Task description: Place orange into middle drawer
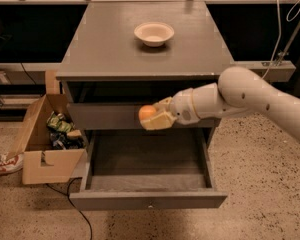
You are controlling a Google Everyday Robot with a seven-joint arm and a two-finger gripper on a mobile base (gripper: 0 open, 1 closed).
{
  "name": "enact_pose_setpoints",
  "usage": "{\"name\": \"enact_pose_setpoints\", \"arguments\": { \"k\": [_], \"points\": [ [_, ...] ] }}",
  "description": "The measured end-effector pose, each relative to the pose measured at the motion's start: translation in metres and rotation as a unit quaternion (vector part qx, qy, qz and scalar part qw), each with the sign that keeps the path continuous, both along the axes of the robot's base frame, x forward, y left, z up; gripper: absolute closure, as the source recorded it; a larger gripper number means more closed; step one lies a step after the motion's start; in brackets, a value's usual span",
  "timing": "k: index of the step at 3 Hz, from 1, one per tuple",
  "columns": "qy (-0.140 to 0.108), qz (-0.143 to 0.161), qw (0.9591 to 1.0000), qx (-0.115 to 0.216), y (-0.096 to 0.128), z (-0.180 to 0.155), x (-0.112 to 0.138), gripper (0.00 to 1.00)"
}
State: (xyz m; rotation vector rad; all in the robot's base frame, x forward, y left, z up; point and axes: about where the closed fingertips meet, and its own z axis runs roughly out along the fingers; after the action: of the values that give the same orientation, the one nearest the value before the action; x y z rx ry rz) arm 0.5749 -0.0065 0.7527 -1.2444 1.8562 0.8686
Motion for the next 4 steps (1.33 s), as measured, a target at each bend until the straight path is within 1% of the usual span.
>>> {"name": "enact_pose_setpoints", "arguments": {
  "k": [1, 2, 3, 4],
  "points": [
    [0.045, -0.025, 0.9987, -0.009, -0.018, -0.068, -0.032, 1.00],
    [0.067, -0.057, 0.9961, 0.001, -0.025, -0.128, -0.044, 1.00],
    [0.067, -0.057, 0.9961, 0.001, -0.025, -0.128, -0.044, 1.00],
    [0.067, -0.057, 0.9961, 0.007, -0.023, -0.147, -0.034, 1.00]
  ]
}}
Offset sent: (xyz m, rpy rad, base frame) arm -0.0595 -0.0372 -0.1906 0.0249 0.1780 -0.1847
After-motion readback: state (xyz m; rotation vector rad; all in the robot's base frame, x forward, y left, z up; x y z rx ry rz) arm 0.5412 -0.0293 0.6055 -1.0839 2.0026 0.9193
